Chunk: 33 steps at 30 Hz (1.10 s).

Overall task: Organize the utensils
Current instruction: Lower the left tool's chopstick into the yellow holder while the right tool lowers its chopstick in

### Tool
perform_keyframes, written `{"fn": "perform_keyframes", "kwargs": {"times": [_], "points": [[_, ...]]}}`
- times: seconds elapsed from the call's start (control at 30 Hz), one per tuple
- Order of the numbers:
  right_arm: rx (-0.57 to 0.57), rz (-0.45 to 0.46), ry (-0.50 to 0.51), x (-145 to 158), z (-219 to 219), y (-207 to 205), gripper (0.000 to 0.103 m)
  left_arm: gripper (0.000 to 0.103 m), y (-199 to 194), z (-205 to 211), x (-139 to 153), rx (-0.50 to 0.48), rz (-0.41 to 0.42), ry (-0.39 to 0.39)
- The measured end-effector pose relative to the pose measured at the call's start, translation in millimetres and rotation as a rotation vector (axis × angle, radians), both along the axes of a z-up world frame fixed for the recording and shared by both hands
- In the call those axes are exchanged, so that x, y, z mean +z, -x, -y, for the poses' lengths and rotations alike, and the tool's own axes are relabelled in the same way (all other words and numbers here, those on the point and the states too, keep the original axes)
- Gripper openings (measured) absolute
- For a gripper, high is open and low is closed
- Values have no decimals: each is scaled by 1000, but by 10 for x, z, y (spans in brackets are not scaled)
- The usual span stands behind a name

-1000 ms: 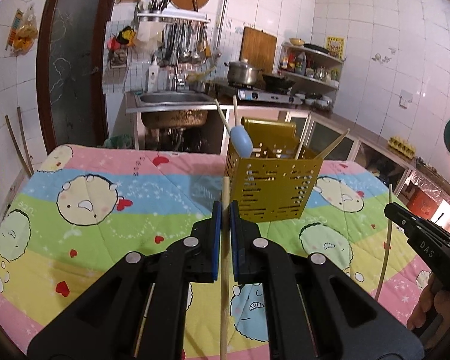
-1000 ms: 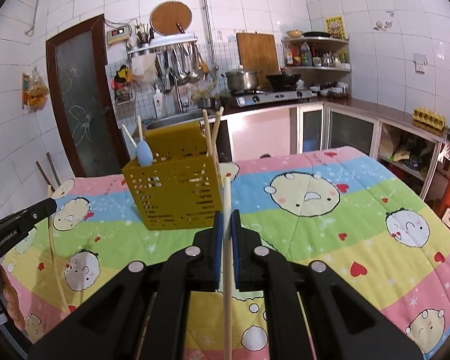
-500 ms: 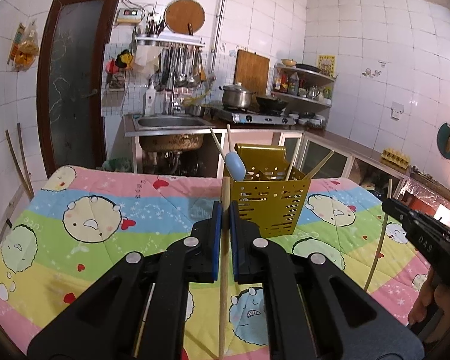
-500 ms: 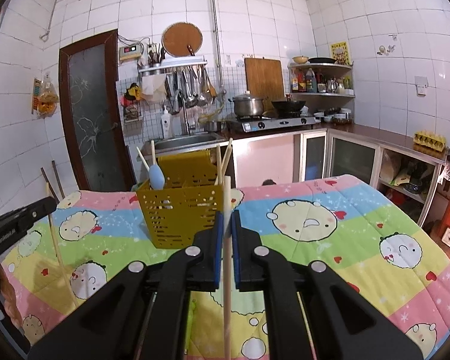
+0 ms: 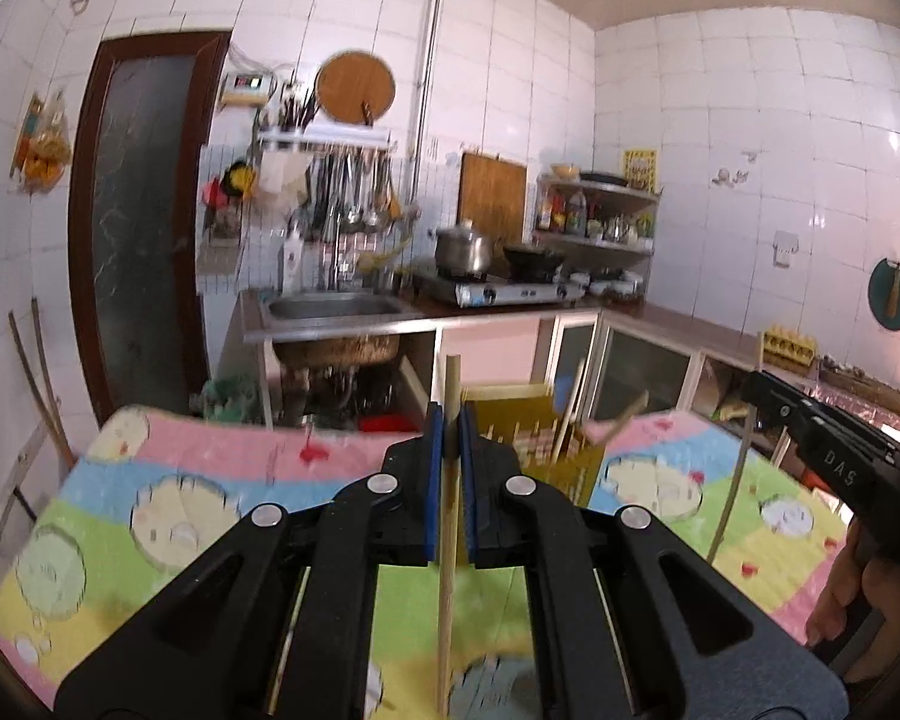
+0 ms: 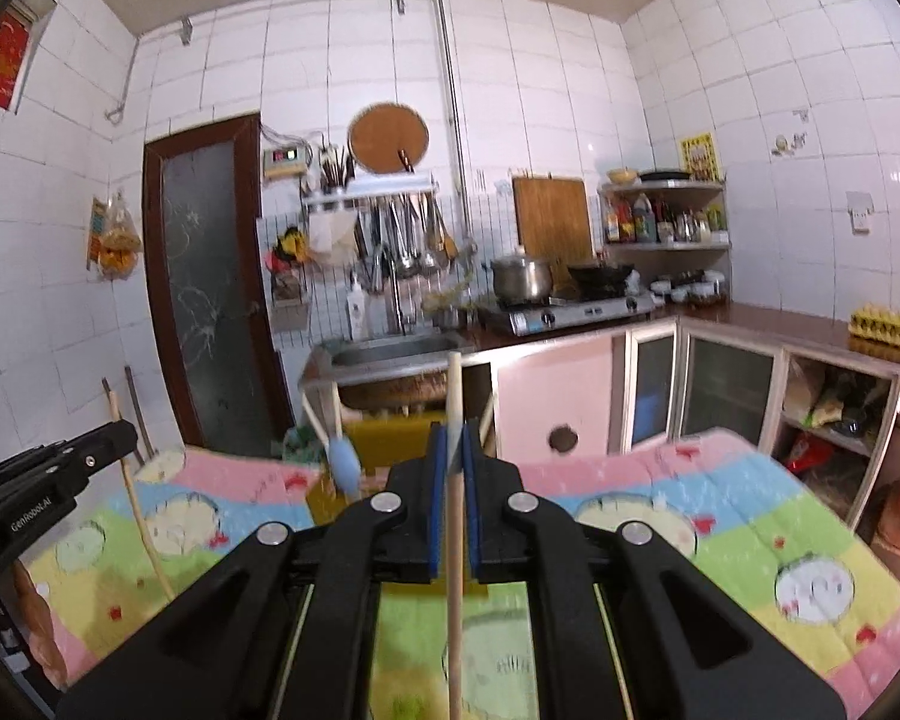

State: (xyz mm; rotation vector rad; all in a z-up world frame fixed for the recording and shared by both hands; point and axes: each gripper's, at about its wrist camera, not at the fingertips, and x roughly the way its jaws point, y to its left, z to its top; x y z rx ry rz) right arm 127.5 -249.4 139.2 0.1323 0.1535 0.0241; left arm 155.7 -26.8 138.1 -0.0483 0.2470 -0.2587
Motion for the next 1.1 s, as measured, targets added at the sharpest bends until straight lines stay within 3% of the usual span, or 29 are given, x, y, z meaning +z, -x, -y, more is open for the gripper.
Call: {"fn": "perform_keyframes", "kwargs": {"times": [0.2,0.43,0.57,0.67,0.93,1.1], "points": [[-8,101,7,517,-2,-306,6,4,-331,232,572,-6,107,37],[-36,216,14,822,-75,-880,6,4,-794,491,821,21,200,52],[-45,230,4,715,-143,-1185,6,4,-1124,620,702,58,223,39],[-52,209,-4,538,-165,-1365,6,4,-1329,682,486,64,175,39],[-22,52,31,-32,-198,-1624,6,4,-1606,585,-118,71,46,50],[2,-28,37,-147,-134,-1625,7,6,-1603,426,-176,70,-9,56]]}}
